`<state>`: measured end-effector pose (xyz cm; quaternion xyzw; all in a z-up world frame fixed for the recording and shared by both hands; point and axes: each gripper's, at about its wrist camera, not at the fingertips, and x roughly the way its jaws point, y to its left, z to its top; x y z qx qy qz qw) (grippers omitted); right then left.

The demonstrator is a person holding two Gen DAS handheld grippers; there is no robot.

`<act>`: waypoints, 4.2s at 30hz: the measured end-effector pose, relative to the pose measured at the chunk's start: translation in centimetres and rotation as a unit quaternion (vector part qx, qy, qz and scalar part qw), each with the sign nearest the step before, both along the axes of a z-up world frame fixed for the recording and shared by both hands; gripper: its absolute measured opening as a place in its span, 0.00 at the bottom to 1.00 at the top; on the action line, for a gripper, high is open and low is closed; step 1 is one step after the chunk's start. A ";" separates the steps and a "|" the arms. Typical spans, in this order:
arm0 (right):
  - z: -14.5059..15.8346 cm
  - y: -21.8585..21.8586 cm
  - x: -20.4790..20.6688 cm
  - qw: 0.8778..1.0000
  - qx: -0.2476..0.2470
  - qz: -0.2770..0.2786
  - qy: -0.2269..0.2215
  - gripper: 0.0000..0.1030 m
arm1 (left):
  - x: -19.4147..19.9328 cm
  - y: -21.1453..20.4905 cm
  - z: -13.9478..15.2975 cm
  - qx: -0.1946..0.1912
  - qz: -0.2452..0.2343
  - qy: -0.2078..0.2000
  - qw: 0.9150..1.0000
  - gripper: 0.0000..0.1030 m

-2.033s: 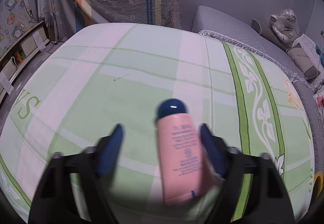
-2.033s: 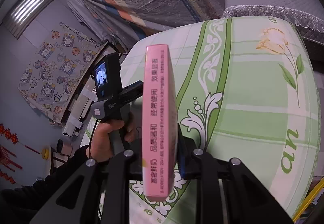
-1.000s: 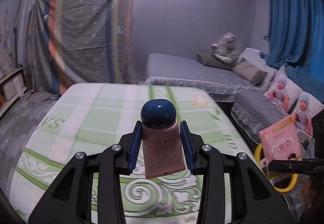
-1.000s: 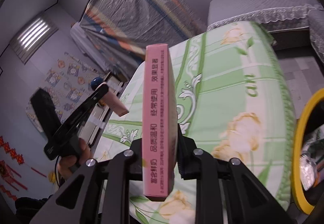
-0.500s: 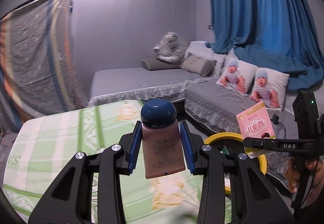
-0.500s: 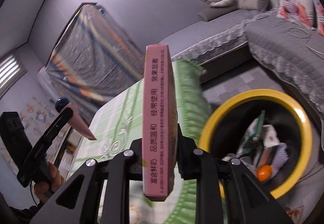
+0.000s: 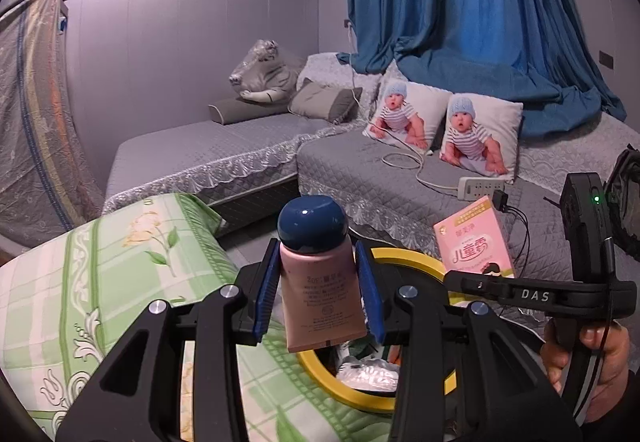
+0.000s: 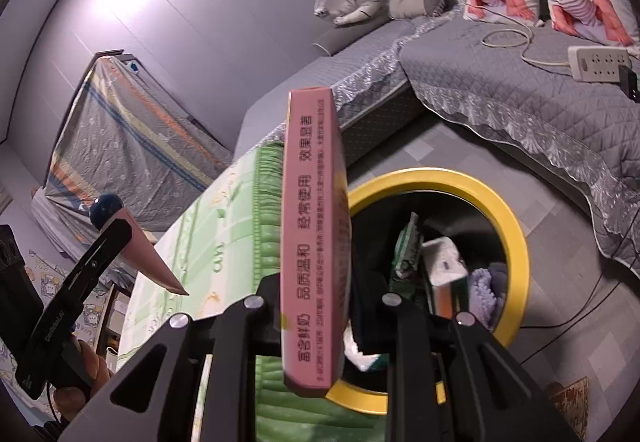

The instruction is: Collect trash

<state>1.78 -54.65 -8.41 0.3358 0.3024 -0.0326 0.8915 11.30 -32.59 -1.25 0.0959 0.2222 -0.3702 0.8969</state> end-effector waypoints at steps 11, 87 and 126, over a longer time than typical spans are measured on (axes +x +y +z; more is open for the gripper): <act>-3.5 -2.1 1.3 0.998 0.019 -0.027 0.050 0.20 | 3.2 -4.3 -4.8 0.028 -0.018 0.055 0.998 0.35; 4.6 32.5 -7.6 0.934 -0.336 -0.042 -0.116 0.92 | -12.7 33.7 -1.5 -0.058 0.383 -0.077 0.919 0.92; 3.8 32.6 -6.9 0.938 -0.329 -0.041 -0.104 0.92 | -13.3 32.8 -1.6 -0.063 0.376 -0.102 0.919 0.92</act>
